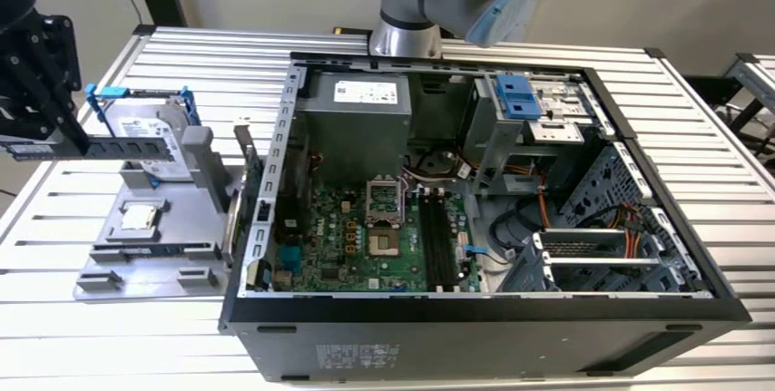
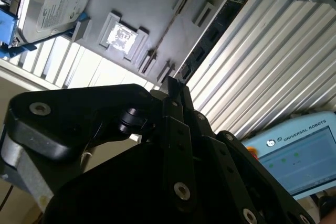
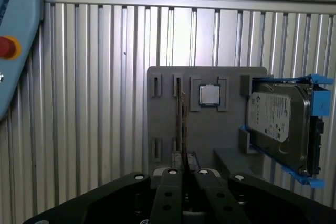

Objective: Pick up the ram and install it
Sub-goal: 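Pick up the ram and move it above insertion slot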

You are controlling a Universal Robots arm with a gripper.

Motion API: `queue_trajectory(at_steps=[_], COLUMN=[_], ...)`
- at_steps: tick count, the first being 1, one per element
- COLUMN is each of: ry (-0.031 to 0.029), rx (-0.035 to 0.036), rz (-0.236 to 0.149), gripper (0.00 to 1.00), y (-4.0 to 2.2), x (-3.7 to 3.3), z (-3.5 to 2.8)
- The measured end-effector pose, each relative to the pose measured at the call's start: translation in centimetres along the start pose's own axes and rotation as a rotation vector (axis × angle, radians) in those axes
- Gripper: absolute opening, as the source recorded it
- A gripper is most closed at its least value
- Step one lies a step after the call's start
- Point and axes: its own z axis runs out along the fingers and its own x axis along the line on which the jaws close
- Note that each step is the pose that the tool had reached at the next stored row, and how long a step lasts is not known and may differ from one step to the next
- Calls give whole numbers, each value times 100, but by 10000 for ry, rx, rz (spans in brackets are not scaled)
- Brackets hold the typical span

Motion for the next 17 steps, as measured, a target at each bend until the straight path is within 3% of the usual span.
queue_trajectory(at_steps=[8, 13, 17], ry=[0, 0, 0], rx=[0, -1, 0], rz=[-1, 0, 1], gripper=[0, 0, 0], y=[-26, -99, -194], x=[1, 2, 4], z=[0, 0, 0])
